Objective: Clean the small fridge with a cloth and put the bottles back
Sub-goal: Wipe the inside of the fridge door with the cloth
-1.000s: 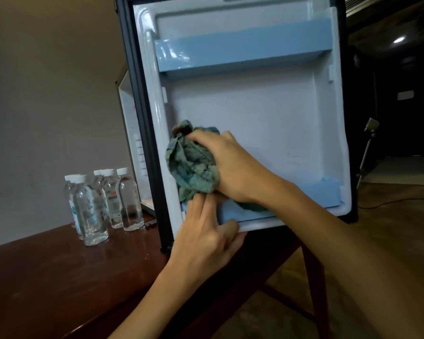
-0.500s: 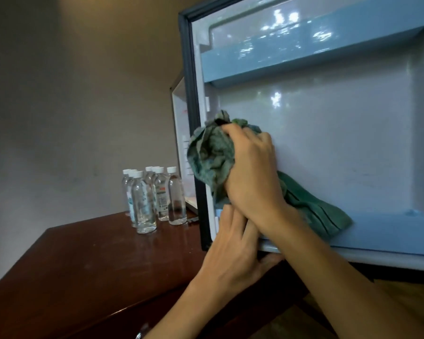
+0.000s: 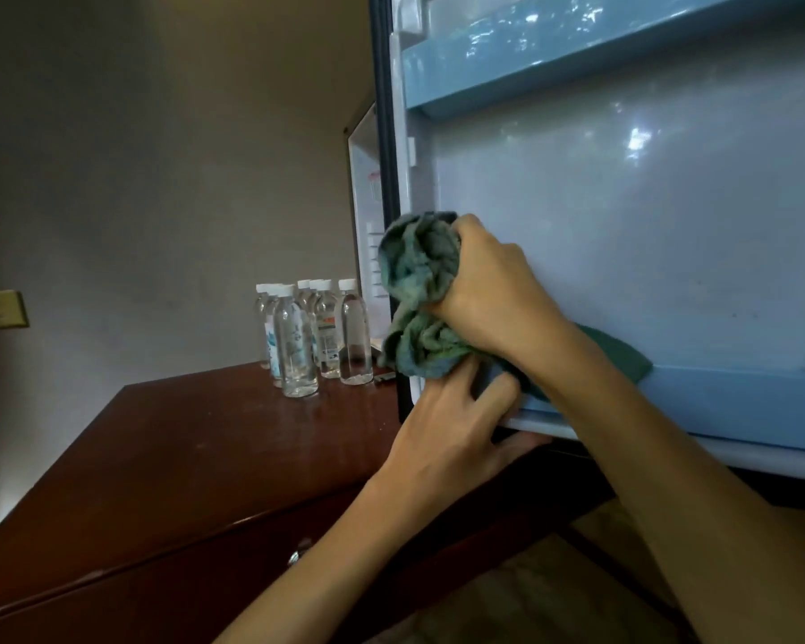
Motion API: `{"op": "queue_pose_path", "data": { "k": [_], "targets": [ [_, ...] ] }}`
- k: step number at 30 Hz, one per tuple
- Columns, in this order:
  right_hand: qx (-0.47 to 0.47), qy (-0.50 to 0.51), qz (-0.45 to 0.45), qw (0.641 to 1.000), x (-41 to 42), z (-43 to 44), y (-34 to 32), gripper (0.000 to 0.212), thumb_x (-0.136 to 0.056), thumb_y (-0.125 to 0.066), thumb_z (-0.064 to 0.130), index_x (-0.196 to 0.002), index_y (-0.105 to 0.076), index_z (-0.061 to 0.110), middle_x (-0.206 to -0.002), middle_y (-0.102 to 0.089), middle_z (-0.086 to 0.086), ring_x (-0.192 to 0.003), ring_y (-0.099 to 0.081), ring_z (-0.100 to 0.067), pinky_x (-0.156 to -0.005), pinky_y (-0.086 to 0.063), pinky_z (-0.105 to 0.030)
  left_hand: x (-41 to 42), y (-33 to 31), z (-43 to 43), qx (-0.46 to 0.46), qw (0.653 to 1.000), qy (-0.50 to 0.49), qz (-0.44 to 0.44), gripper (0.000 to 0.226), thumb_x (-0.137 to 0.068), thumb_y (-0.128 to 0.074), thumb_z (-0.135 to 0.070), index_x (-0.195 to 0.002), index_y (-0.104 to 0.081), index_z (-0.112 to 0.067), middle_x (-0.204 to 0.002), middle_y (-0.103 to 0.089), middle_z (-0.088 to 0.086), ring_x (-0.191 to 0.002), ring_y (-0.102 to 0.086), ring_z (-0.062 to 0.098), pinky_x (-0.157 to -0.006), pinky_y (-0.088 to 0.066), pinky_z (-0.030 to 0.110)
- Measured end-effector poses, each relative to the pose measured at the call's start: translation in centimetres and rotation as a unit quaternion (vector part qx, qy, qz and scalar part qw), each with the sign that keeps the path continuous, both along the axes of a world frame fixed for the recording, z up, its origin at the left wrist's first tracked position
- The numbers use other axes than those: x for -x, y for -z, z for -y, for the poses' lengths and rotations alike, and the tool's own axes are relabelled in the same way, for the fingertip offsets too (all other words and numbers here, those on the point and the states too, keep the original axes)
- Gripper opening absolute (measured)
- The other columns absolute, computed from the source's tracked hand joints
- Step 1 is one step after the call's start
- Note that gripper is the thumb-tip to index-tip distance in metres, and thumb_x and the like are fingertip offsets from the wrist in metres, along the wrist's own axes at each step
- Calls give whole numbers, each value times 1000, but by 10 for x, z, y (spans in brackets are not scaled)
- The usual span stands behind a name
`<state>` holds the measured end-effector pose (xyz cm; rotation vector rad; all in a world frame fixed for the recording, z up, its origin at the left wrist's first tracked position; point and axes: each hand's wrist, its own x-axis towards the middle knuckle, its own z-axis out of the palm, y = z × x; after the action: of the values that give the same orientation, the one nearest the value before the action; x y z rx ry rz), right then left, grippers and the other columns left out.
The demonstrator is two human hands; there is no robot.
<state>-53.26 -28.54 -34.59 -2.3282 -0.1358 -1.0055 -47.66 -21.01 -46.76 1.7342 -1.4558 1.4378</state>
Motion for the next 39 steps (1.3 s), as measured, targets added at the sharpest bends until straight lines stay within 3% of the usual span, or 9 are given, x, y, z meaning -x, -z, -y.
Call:
{"op": "queue_pose_path", "data": {
  "k": [4, 11, 17, 21, 24, 29, 33, 35, 39],
  "targets": [
    [46, 20, -94, 994, 1, 8, -15, 49, -82, -71, 48, -114, -53, 15, -110, -61, -8, -87, -53, -23, -66, -39, -29, 4, 2, 0, 13, 999, -15, 25, 46, -83, -75, -34, -85, -33, -18, -78, -46, 13, -74, -40, 25, -61, -26, 33],
    [-93, 9, 247, 964, -4, 1, -31, 33, -91, -61, 22, -121, -47, 17, -117, -62, -4, -108, -58, -25, -90, -50, -41, 4, 2, 4, 26, 999, 16, 26, 51, -84, -79, -34, -83, -31, -17, -89, -50, 17, -84, -37, 24, -71, -32, 32],
    [-17, 30, 115, 993, -6, 1, -7, 54, -91, -66, 29, -134, -40, 11, -127, -57, -13, -118, -53, -31, -87, -45, -34, 17, -4, -21, 3, 999, -16, 33, 31, -91, -68, -35, -77, -55, -10, -74, -55, 5, -69, -50, 21, -60, -38, 29],
    [-20, 49, 36, 998, -13, 11, 18, 52, -88, -64, 48, -123, -50, 12, -117, -62, -12, -104, -60, -33, -75, -44, -31, 20, -13, -53, 63, 992, -25, 105, 29, -91, -66, -26, -69, -61, -7, -61, -54, 1, -56, -49, 17, -51, -37, 29],
    [-7, 67, 3, 998, -16, 8, 13, 53, -86, -59, 57, -119, -55, 15, -112, -62, -10, -89, -55, -27, -73, -39, -30, 13, -26, -59, 77, 982, -55, 165, 24, -90, -71, -22, -81, -53, -10, -74, -56, 9, -68, -49, 24, -61, -40, 34],
    [-20, -19, -74, 997, 1, 26, 2, 27, -89, -59, 43, -109, -67, 27, -101, -69, 0, -90, -64, -23, -80, -50, -32, -1, -55, -57, 28, 979, -116, 167, 53, -89, -72, -38, -124, -45, -9, -137, -41, 11, -135, -37, 36, -113, -32, 45],
    [-135, -159, -122, 970, 24, 54, 8, 18, -94, -61, 38, -102, -71, 26, -96, -74, 8, -94, -70, -11, -77, -55, -26, 1, -69, -38, -48, 984, -67, 160, 55, -86, -71, -21, -131, -44, -4, -140, -40, 16, -134, -40, 39, -110, -38, 45],
    [-81, -93, -84, 989, 42, 75, 18, 14, -93, -60, 38, -102, -67, 28, -93, -71, 15, -91, -68, -4, -75, -48, -19, 2, -77, -33, -73, 982, -95, 144, 58, -79, -71, -18, -131, -50, -5, -138, -48, 17, -123, -49, 35, -97, -42, 40],
    [125, 198, 15, 972, 73, 101, 70, 29, -94, -53, 39, -114, -65, 21, -101, -66, 2, -95, -60, -20, -87, -45, -36, 2, -93, -26, -127, 969, -153, 147, 52, -78, -66, -27, -127, -60, -9, -131, -55, 13, -112, -55, 33, -88, -45, 43]
  ]
}}
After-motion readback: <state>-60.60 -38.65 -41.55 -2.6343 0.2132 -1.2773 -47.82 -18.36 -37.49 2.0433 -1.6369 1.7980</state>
